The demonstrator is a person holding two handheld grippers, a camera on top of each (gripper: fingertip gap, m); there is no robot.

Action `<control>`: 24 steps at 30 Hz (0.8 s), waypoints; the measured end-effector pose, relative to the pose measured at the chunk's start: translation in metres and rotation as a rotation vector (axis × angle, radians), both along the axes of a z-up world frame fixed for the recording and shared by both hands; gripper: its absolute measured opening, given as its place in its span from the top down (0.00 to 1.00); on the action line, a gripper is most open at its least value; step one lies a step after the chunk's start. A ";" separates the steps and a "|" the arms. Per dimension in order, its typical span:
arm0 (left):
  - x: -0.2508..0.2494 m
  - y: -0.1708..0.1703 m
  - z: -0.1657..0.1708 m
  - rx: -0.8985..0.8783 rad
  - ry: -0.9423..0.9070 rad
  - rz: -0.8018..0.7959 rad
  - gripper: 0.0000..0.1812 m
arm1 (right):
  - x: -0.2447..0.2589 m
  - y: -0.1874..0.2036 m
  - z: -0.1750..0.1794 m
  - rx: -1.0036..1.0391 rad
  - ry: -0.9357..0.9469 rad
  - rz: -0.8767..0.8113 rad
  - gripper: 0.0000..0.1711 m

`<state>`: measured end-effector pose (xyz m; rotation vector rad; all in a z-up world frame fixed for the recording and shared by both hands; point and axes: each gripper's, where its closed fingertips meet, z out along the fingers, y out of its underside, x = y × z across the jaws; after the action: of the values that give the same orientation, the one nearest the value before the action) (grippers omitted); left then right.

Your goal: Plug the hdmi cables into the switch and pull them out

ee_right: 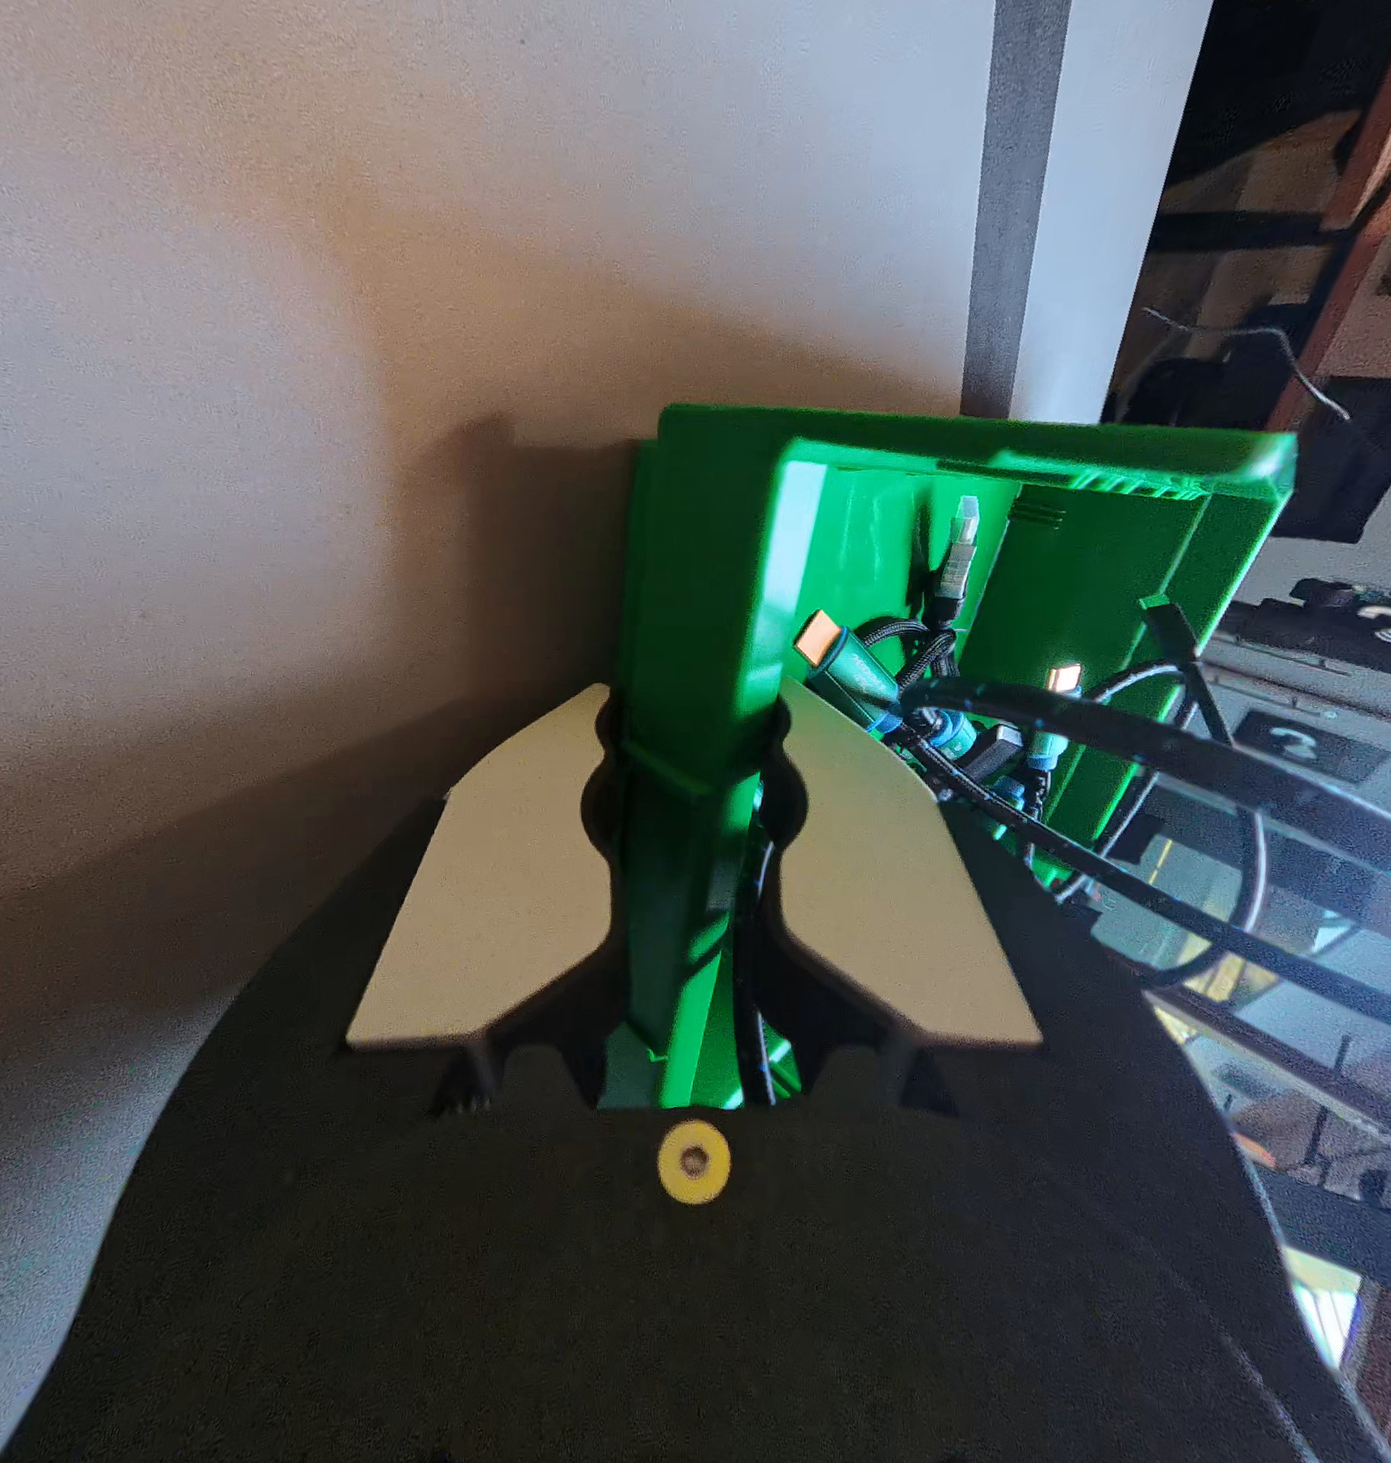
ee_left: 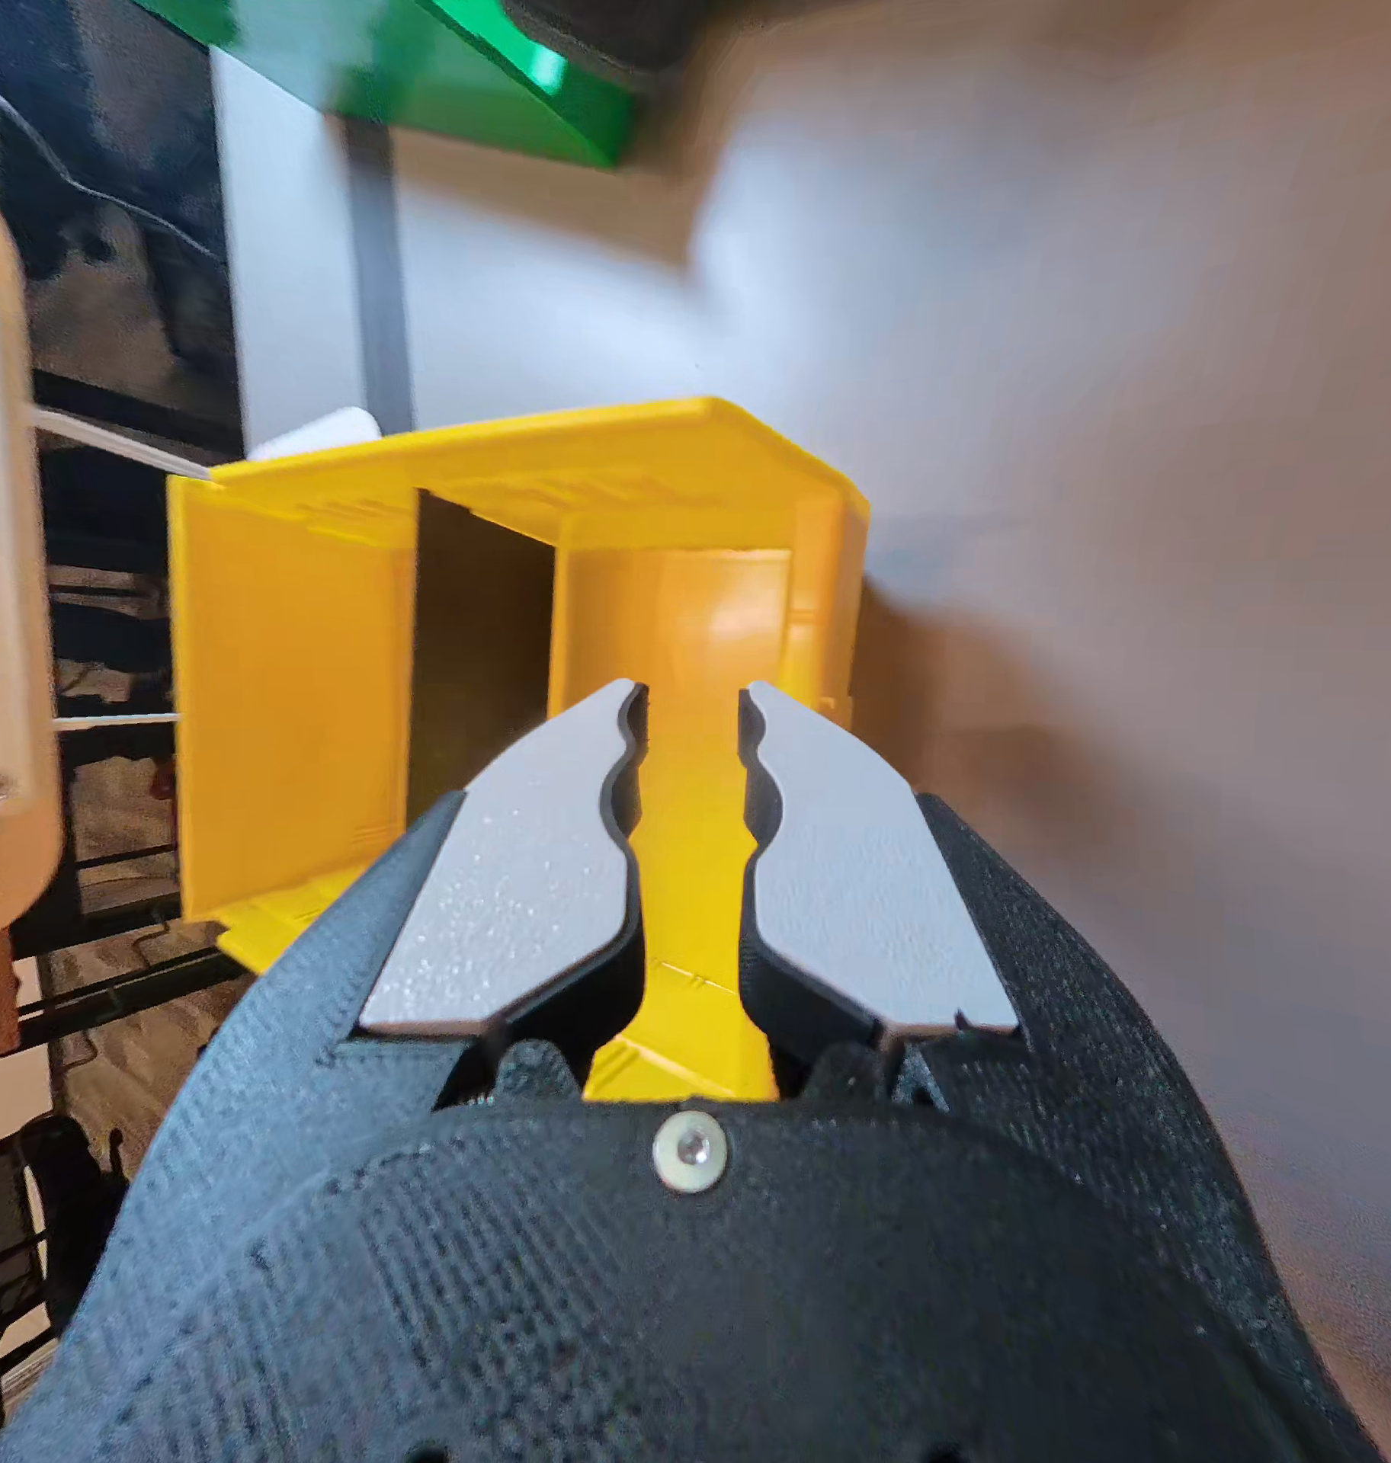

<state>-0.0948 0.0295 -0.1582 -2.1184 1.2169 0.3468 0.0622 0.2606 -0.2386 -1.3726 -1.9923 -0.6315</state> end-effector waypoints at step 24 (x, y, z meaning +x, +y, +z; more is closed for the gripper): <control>0.187 -0.106 -0.007 0.012 -0.953 0.065 0.77 | 0.198 -0.168 0.069 -0.572 1.094 -0.249 0.72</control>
<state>0.0917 -0.0768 -0.1653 -1.9119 0.5682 -0.5802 0.2604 0.0928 -0.1692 -1.7511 -1.1091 0.5834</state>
